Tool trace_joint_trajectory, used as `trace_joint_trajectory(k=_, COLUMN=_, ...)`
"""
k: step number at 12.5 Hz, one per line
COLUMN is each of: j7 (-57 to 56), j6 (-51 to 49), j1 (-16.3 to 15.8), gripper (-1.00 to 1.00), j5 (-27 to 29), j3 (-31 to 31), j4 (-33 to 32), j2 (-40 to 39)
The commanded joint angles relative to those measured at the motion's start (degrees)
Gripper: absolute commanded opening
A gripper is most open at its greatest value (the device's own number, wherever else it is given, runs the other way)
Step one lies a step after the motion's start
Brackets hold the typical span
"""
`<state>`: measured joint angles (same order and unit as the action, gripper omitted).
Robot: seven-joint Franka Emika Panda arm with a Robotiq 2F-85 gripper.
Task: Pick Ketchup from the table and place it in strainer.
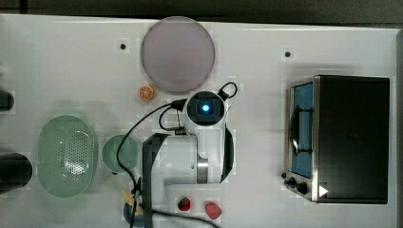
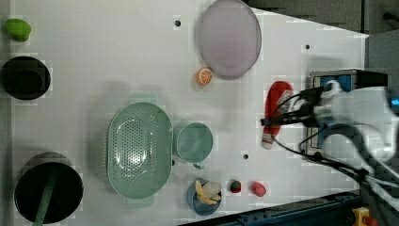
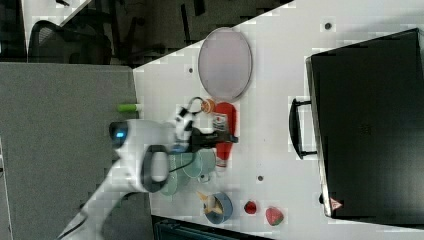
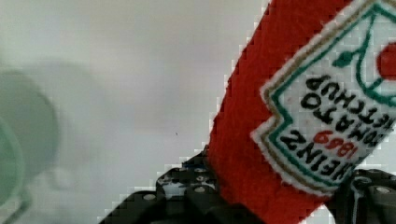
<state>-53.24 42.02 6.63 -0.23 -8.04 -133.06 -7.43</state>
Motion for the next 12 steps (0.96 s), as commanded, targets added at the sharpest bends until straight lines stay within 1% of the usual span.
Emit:
trace_joint_trajectory(k=1, j7=4.36, j6=-8.77, j1=-0.48, gripper=0.23, j5=0.06, j3=-1.26, j4=6.18, j2=8.75)
trace_joint_trajectory(k=4, j7=13.29, j6=-18.84, j1=-1.4, gripper=0.23, j5=0.31, j3=-3.92, j4=10.66, j2=13.62)
trace_joint_trajectory(k=5, j7=15.73, j6=-20.07, j1=-1.89, gripper=0.23, j5=0.65, j3=-5.46, j4=11.52, j2=14.3)
trace_joint_trajectory(k=7, j7=21.46, j6=-20.21, j1=-2.79, gripper=0.23, j5=2.21, j3=-9.44, j4=12.48, j2=14.35)
trace_joint_trajectory(k=12, j7=35.56, j6=-19.4, j1=-3.92, gripper=0.23, j5=2.44, j3=-20.49, j4=12.86, j2=13.08)
